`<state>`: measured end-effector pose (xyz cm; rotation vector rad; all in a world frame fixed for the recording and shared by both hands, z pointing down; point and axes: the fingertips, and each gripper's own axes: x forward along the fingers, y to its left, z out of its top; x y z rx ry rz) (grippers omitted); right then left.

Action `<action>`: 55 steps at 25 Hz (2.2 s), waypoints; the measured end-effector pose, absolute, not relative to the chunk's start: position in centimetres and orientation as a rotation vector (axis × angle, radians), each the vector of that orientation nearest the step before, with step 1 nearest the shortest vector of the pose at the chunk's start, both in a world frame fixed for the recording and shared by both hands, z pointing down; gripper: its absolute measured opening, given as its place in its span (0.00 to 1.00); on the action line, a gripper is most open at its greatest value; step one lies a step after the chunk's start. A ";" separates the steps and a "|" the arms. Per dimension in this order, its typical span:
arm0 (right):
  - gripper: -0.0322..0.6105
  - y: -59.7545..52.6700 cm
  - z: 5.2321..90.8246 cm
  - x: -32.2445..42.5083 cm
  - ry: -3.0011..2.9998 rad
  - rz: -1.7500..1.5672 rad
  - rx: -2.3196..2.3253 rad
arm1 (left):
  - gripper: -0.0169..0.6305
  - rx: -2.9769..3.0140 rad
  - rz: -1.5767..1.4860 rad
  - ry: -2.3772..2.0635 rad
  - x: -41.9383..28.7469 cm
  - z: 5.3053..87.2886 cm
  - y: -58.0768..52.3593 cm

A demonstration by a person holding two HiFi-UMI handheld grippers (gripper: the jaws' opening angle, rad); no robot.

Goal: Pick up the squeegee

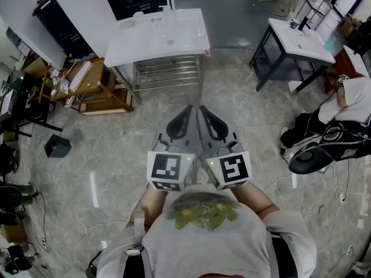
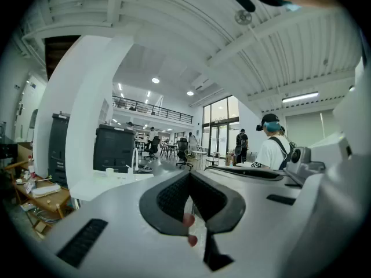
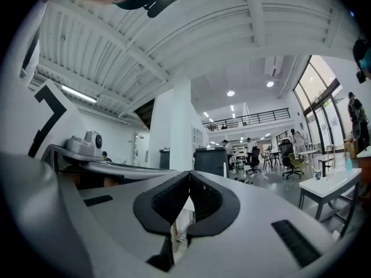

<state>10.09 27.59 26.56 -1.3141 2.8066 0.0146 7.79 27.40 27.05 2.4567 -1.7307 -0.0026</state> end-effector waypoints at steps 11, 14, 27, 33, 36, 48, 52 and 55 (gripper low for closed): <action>0.09 27.5 27.7 13.9 2.840 -0.024 -1.297 | 0.04 2.440 0.031 -1.746 11.5 28.1 27.5; 0.09 27.4 28.3 14.3 2.870 0.037 -1.285 | 0.04 2.419 0.030 -1.765 12.1 29.0 27.4; 0.09 27.3 30.3 14.7 2.947 -0.009 -1.236 | 0.04 2.305 0.053 -1.779 12.6 31.2 27.4; 0.09 25.6 31.2 13.7 2.977 -0.040 -1.209 | 0.04 2.273 0.077 -1.786 11.5 32.1 25.7; 0.09 24.5 31.1 13.1 2.980 -0.047 -1.192 | 0.04 2.280 0.073 -1.788 11.0 32.2 24.5; 0.09 17.0 31.4 10.4 2.981 -0.054 -1.276 | 0.04 2.338 0.089 -1.723 8.4 32.3 16.9; 0.09 14.5 31.5 8.8 2.991 -0.056 -1.293 | 0.04 2.330 0.079 -1.707 6.5 32.6 14.4; 0.09 12.7 31.8 6.8 3.014 -0.051 -1.294 | 0.04 2.315 0.071 -1.701 4.6 32.9 12.5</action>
